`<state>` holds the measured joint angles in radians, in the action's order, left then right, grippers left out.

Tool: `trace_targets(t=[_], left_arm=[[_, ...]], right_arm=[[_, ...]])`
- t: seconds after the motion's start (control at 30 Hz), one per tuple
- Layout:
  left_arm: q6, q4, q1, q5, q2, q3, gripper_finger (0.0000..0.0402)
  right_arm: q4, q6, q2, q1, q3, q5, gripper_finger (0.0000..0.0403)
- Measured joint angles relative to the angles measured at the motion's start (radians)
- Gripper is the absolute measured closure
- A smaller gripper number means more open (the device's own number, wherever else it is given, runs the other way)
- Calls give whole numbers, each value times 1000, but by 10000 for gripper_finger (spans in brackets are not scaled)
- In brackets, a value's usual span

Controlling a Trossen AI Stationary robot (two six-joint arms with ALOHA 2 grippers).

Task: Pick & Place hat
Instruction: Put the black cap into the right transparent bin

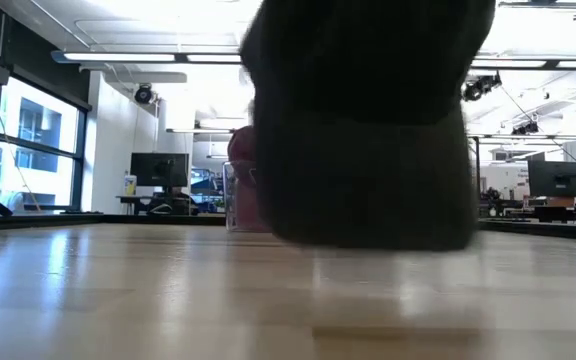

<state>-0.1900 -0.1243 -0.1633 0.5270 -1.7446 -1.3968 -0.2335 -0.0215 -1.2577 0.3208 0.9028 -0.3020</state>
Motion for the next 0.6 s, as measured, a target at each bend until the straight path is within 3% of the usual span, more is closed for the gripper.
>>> trace_targets(t=[0.17, 0.3, 0.43, 0.6], left_arm=[[20, 52, 0, 19, -66, -1, 216], [-7, 87, 1, 139, -111, 0, 176], [-16, 122, -2, 186, -132, 2, 192], [-39, 136, 0, 185, -128, 1, 272]], right_arm=[[-27, 0, 39, 29, 0, 91, 396], [-64, -15, 76, 59, 1, 151, 397], [-96, -53, 115, 97, 2, 187, 398], [-107, -105, 148, 152, 2, 188, 396]])
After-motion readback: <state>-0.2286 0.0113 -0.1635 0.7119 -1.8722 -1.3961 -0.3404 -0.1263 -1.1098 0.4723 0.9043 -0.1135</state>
